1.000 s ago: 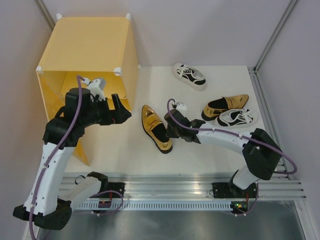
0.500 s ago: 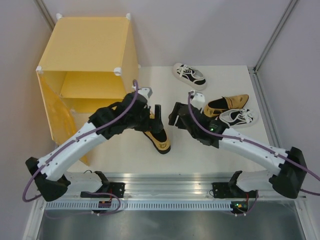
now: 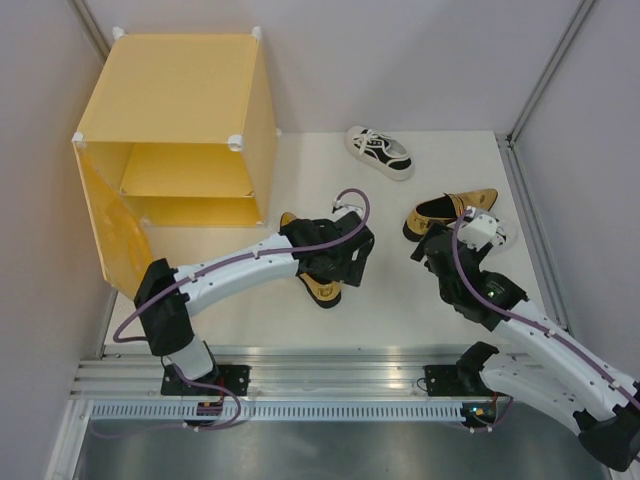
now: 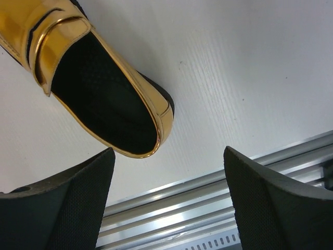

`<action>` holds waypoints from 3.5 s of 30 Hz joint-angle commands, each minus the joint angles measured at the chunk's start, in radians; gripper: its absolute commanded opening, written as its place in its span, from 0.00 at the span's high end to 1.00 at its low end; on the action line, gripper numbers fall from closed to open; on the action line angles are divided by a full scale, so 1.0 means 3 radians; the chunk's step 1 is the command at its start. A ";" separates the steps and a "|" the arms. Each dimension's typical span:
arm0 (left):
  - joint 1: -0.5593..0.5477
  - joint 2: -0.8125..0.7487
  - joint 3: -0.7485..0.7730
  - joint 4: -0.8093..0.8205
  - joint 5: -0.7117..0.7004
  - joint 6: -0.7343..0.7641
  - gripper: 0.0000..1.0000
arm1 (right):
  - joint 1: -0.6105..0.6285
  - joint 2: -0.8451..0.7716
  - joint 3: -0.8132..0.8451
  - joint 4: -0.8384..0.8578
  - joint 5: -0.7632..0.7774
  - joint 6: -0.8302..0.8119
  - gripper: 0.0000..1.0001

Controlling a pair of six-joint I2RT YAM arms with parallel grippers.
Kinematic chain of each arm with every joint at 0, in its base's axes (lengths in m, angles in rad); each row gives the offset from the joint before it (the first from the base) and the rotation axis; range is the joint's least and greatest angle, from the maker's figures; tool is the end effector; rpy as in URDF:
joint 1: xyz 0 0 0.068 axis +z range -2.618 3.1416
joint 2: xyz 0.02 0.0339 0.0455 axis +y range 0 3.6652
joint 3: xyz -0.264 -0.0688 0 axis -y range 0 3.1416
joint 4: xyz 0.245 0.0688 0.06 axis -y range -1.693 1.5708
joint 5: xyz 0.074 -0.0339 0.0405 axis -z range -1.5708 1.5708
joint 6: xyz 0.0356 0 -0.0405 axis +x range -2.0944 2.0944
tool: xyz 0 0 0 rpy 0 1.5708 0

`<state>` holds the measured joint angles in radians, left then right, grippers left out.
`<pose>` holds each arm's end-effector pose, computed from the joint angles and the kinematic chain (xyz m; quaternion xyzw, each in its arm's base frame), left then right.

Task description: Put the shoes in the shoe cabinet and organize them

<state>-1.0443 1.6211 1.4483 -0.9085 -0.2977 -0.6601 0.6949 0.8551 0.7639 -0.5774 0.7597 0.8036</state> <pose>0.1777 -0.2850 0.2988 0.1479 0.9487 -0.0857 0.2661 0.1498 0.0929 0.2883 0.2068 0.8258 0.0314 0.5237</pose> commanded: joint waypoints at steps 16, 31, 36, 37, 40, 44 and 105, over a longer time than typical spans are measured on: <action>-0.0063 0.0691 0.0086 0.0150 -0.0265 -0.0228 0.25 | -0.0051 -0.0273 -0.0312 -0.0090 0.0142 -0.0045 0.11; -0.0006 0.0876 0.0097 0.0165 -0.0695 -0.0750 0.42 | -0.0046 -0.0283 -0.0337 -0.0080 0.0081 -0.0086 0.11; -0.0006 0.0651 -0.0143 0.0145 -0.0700 -0.0730 0.65 | -0.0051 -0.0294 -0.0332 -0.0075 0.0075 -0.0107 0.11; -0.0006 0.0605 -0.0179 0.0134 -0.0700 -0.0694 0.67 | -0.0051 -0.0294 -0.0332 -0.0080 0.0075 -0.0112 0.11; -0.0006 0.0360 -0.0333 0.0063 -0.0675 -0.0622 0.79 | -0.0051 -0.0289 -0.0327 -0.0070 0.0075 -0.0132 0.11; -0.0011 -0.0003 -0.0573 -0.0070 -0.0675 -0.0591 0.98 | -0.0046 -0.0263 -0.0317 -0.0039 0.0055 -0.0147 0.11; 0.2524 -0.1574 -0.0645 0.1484 -0.0317 0.3259 0.98 | -0.0046 -0.0156 -0.0225 0.0232 -0.0410 -0.0470 0.11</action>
<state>-0.3191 1.1488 1.2198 -0.6373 -0.4358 0.1532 0.6827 0.8028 0.6624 -0.5304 0.6632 0.6804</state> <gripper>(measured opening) 0.050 0.888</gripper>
